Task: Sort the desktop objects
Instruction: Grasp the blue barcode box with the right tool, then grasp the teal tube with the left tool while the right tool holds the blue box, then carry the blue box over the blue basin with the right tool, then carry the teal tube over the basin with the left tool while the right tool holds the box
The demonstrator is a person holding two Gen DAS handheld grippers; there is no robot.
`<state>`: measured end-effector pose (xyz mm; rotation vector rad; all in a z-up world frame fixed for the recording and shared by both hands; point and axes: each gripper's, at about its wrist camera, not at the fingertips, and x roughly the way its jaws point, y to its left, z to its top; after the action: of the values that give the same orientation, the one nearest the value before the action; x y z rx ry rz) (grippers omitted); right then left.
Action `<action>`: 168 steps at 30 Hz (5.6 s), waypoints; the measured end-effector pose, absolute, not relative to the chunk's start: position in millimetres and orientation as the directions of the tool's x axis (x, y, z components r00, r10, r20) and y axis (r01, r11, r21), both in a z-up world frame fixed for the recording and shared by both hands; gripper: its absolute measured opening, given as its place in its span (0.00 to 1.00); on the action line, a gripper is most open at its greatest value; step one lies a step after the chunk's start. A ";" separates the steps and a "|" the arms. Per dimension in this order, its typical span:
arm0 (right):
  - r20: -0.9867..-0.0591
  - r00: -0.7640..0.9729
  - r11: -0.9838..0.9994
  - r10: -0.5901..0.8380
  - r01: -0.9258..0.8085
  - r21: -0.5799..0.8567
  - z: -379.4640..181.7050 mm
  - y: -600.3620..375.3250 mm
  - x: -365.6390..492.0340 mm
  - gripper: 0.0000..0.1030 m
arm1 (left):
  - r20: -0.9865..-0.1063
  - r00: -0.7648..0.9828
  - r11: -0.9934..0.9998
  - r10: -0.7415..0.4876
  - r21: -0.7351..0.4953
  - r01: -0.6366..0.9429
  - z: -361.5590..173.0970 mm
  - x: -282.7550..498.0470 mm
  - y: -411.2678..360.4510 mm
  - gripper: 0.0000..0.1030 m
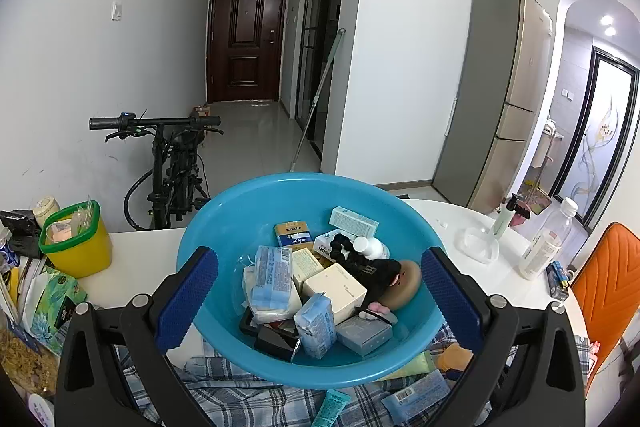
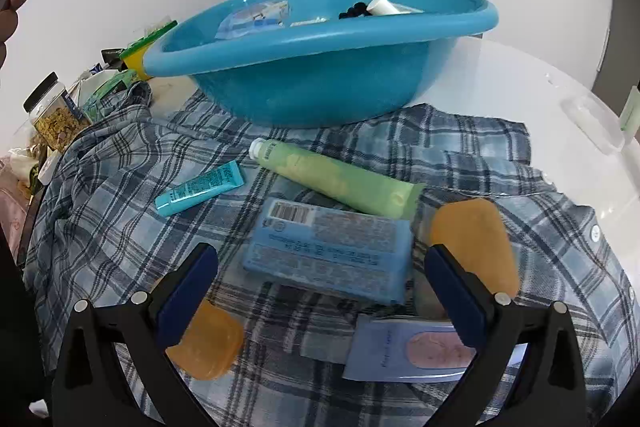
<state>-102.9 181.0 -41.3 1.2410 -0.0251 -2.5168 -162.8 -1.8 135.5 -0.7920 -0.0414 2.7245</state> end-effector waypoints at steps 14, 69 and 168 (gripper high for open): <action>-0.773 -0.596 -0.961 -0.217 0.269 0.062 -43.9 172.9 -106.9 0.75 | -0.538 -0.796 -0.956 0.277 -0.075 -0.282 128.5 -165.4 8.4 1.00; -0.554 -0.821 -0.984 -0.141 0.178 -0.014 -5.6 180.5 -65.5 0.73 | -0.762 -0.574 -0.900 0.300 -0.027 -0.435 -55.9 -101.2 13.4 0.39; -0.498 -0.778 -0.920 -0.384 0.366 0.138 104.5 185.1 -209.3 0.72 | -0.646 -0.703 -0.916 0.298 0.014 -0.401 -33.4 -77.4 8.0 0.20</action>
<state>-209.3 185.1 104.5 0.7486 -0.0466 -2.6365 -77.4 8.0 -33.4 -0.9429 0.2165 2.5843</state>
